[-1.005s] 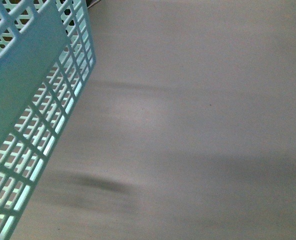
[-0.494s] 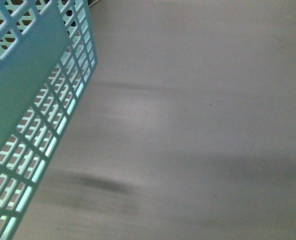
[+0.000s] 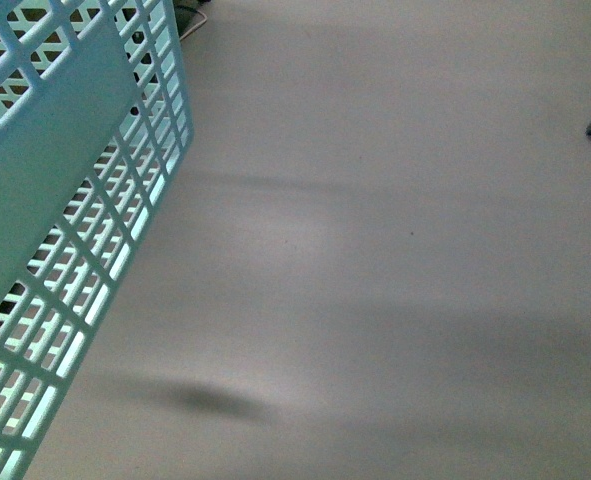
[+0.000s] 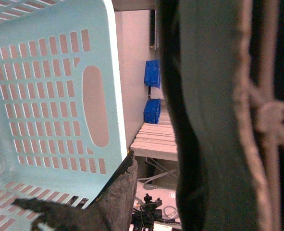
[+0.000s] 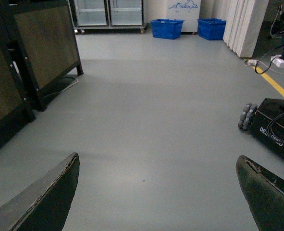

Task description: Pick mango and avocado into basket

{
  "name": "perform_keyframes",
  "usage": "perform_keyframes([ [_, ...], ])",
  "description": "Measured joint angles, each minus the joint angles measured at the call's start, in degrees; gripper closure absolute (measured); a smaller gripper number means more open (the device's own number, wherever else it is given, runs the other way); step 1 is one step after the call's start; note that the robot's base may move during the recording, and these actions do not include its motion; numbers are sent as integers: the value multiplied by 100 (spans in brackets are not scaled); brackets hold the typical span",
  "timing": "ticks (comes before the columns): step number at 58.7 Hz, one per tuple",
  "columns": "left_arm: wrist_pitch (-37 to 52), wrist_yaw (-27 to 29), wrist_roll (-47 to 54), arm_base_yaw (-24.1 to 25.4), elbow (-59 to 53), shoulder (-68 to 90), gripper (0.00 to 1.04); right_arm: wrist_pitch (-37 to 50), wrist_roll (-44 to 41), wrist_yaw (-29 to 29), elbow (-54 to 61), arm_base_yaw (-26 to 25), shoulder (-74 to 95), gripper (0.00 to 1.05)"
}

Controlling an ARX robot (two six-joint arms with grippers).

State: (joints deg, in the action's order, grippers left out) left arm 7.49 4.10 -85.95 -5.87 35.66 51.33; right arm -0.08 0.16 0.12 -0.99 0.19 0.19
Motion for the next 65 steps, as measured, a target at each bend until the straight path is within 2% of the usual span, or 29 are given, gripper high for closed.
perform_keyframes([
  [65, 0, 2, 0, 0, 2, 0, 77, 0, -2, 0, 0, 0, 0, 9],
])
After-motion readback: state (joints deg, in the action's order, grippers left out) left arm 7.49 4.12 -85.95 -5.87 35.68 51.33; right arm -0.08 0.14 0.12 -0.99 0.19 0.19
